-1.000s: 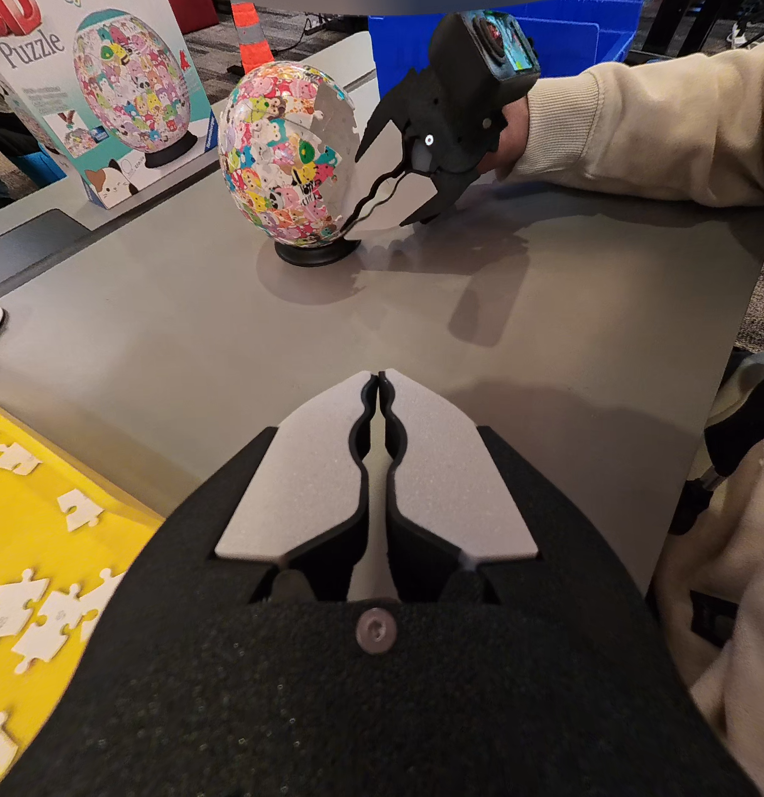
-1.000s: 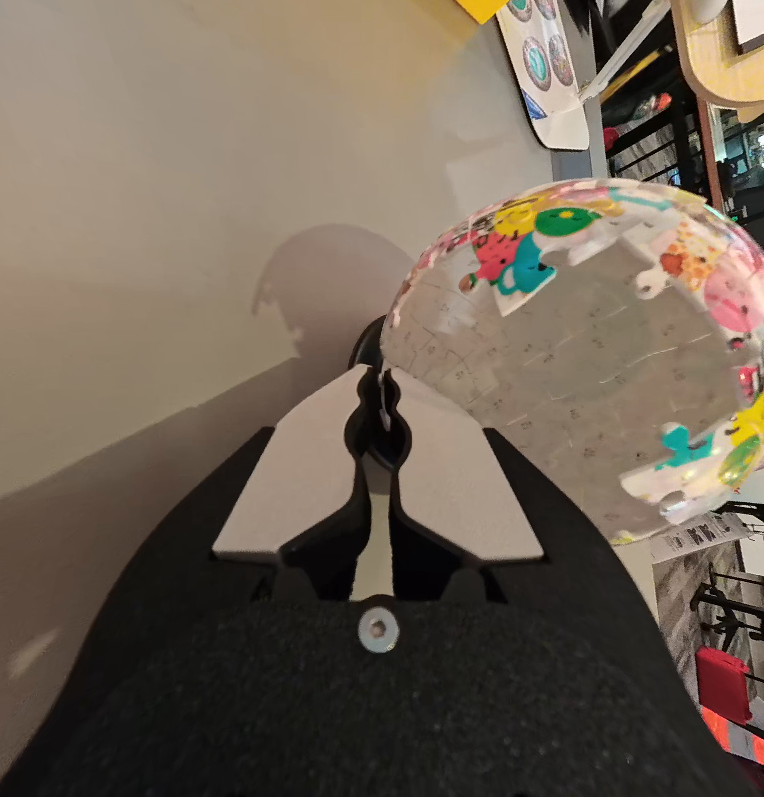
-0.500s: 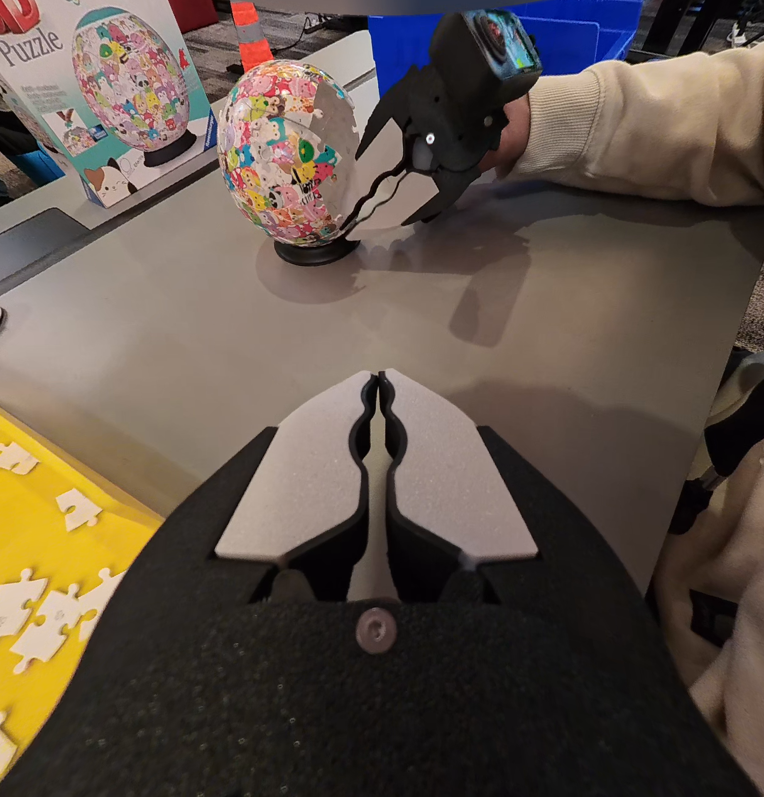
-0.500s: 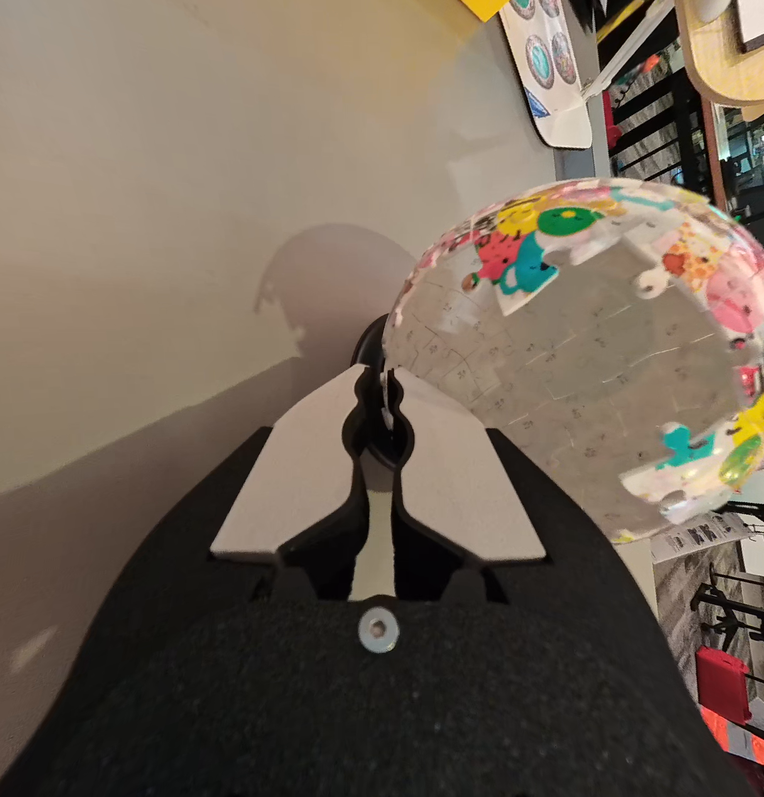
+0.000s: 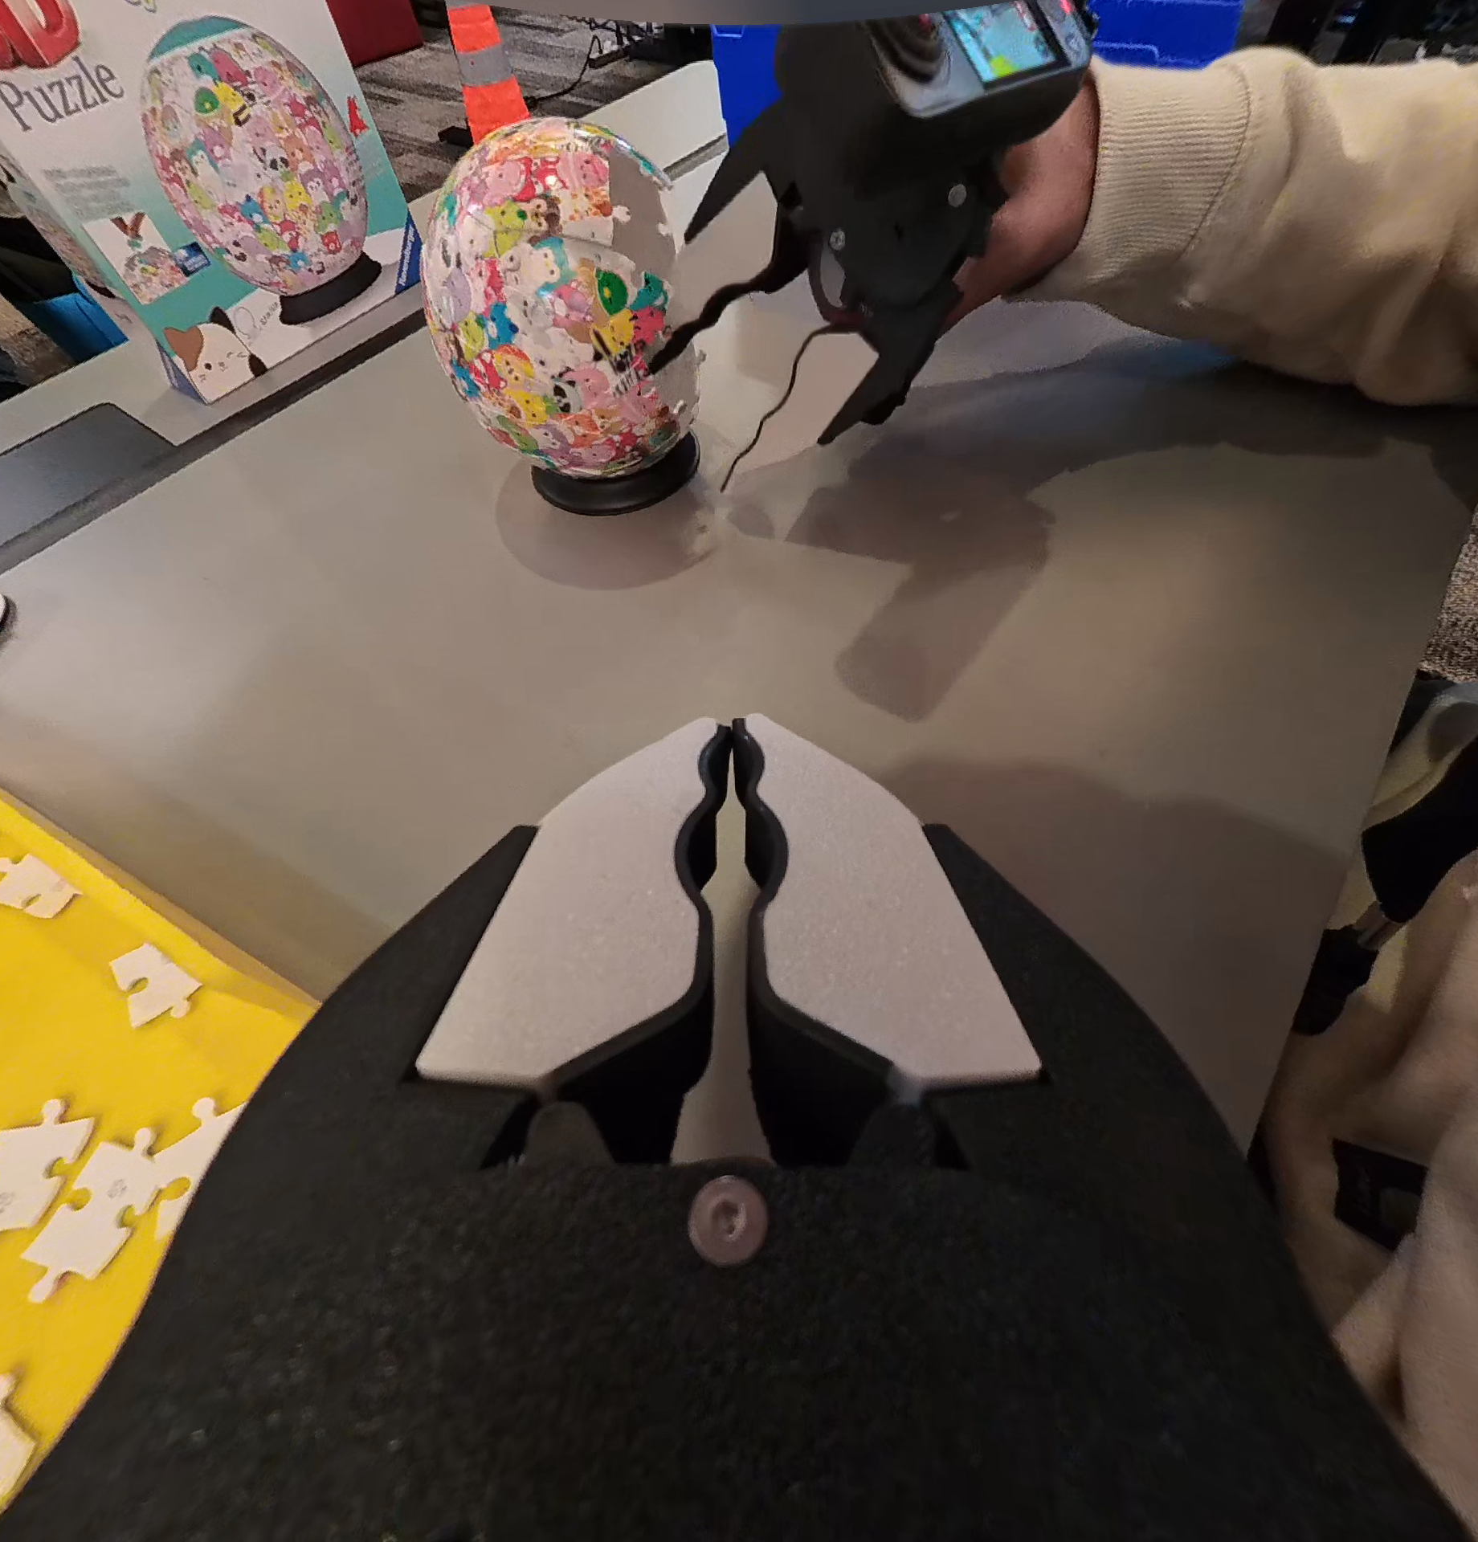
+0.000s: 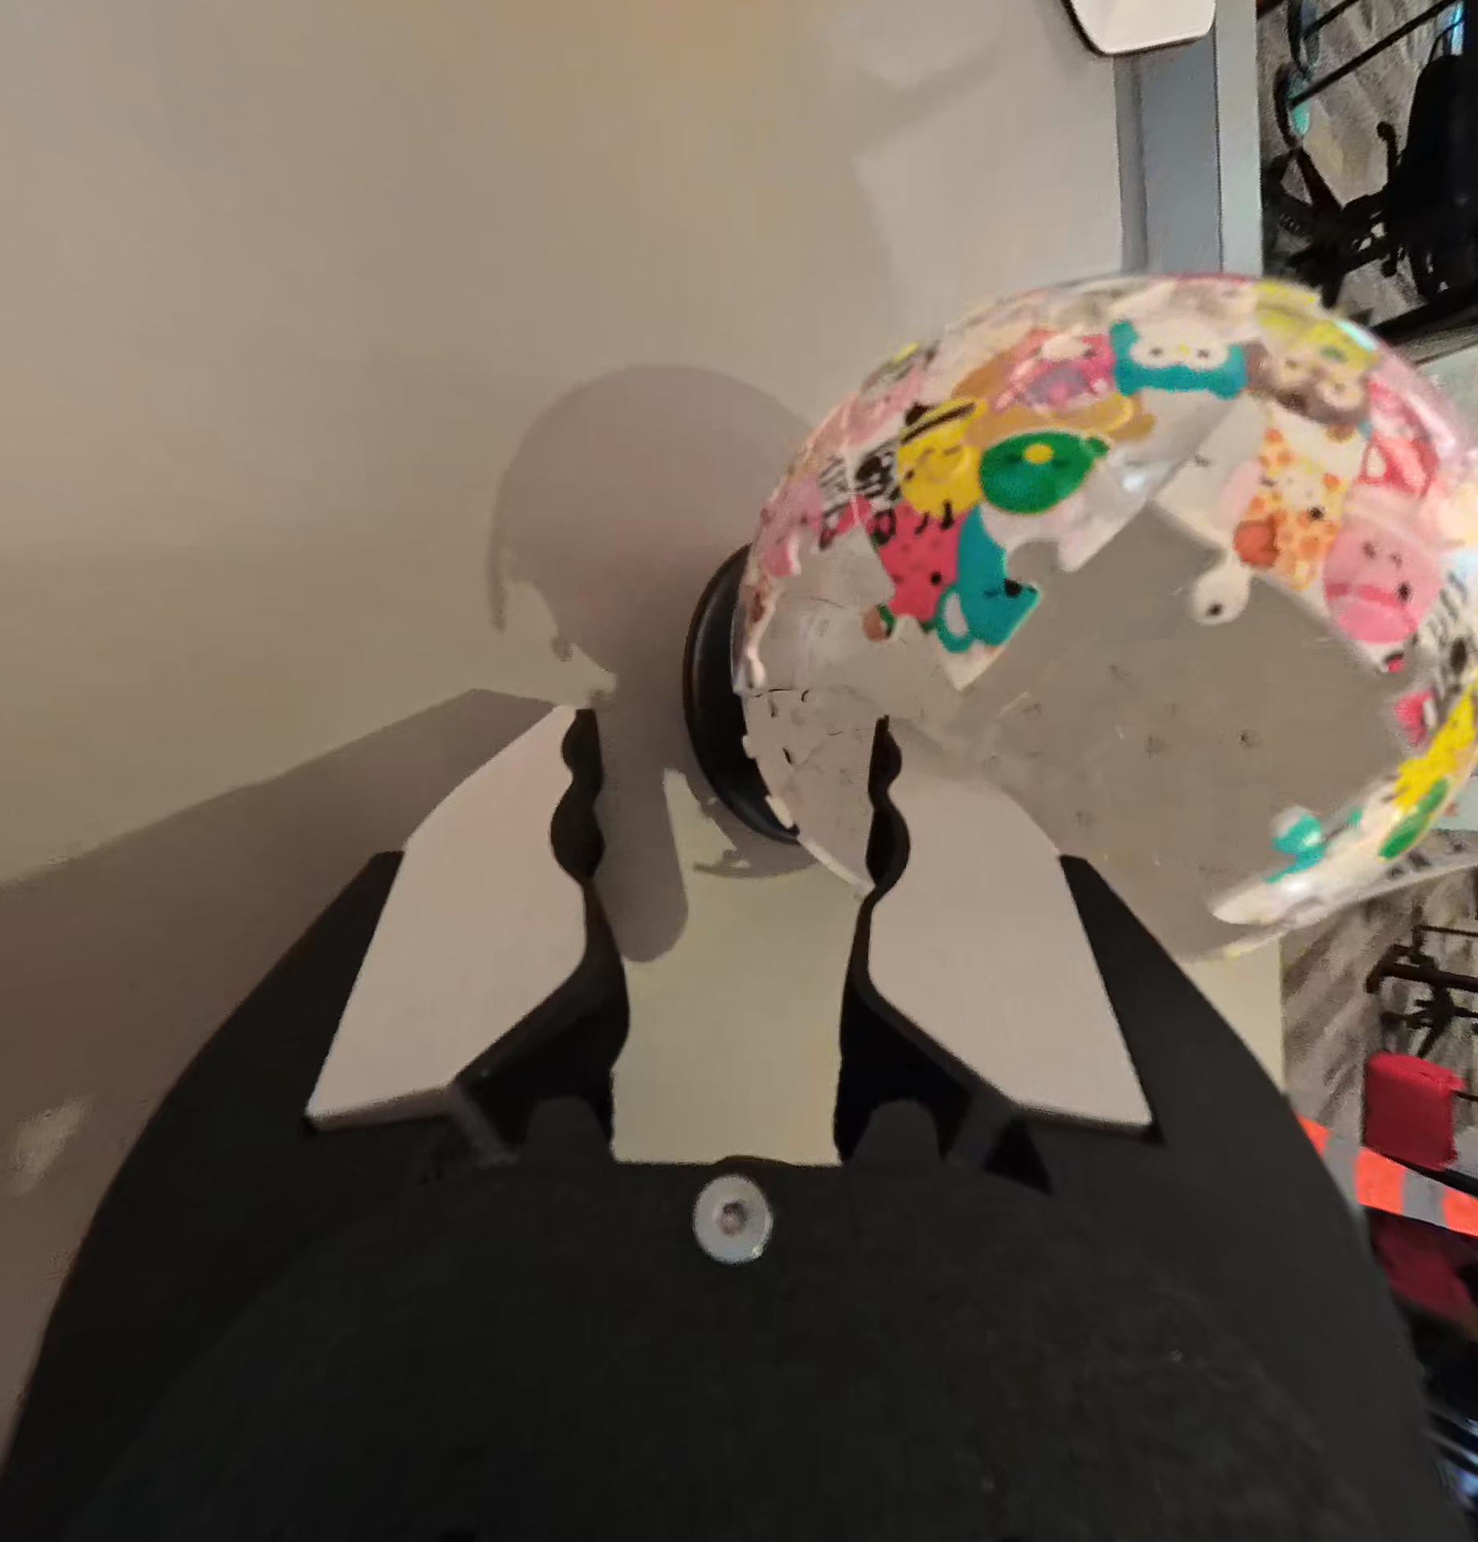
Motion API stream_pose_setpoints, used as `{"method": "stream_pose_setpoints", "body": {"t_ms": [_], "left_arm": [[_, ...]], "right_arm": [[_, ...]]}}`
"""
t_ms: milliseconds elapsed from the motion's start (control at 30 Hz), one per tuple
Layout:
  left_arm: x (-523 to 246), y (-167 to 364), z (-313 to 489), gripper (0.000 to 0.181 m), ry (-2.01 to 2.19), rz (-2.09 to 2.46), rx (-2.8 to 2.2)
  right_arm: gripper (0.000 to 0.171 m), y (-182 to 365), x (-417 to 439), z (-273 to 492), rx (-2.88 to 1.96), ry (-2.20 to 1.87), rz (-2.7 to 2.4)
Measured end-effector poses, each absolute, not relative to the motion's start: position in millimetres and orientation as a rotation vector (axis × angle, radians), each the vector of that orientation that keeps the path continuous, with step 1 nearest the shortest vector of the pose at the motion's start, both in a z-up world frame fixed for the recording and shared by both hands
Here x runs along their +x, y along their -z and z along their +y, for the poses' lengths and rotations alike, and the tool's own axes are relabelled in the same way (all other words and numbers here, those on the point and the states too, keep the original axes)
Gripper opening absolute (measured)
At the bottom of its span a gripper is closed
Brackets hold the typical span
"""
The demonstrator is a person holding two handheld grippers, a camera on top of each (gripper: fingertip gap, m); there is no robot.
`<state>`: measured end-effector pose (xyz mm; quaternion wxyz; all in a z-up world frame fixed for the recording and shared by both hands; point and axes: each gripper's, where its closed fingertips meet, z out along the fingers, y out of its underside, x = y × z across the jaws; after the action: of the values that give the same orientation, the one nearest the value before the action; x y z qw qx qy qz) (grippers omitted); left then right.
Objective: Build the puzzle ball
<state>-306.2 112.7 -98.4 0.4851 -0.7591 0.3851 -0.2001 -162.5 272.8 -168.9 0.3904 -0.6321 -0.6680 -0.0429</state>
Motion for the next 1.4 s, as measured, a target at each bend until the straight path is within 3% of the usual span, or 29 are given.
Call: {"method": "stream_pose_setpoints", "body": {"t_ms": [267,633,767,1033,1167,1200,1267,1400], "left_arm": [[-307,98,113,0.000,0.481,0.935,-1.847],[-305,98,114,0.000,0.467,0.942,-1.847],[-306,98,115,0.000,0.467,0.946,-1.847],[-302,96,113,0.000,0.491,0.943,-1.840],[-290,97,111,0.001,0.513,0.952,-1.842],[-284,96,111,0.004,0.526,0.946,-1.839],[-266,92,116,0.011,0.561,0.929,-1.842],[-220,91,129,0.023,0.582,0.961,-1.856]], "right_arm": [[0.051,165,-142,277,-1.476,0.331,-1.878],[0.059,176,-149,281,-1.528,0.319,-2.001],[0.053,171,-151,281,-1.523,0.275,-1.994],[0.011,131,-150,247,-1.522,-0.296,-1.620],[0.033,99,-148,212,-1.548,-1.029,-1.215],[0.047,92,-147,200,-1.480,-1.168,-1.179],[0.043,95,-137,194,-1.472,-1.187,-1.164],[0.062,114,-122,224,-1.512,-0.869,-1.204]]}}
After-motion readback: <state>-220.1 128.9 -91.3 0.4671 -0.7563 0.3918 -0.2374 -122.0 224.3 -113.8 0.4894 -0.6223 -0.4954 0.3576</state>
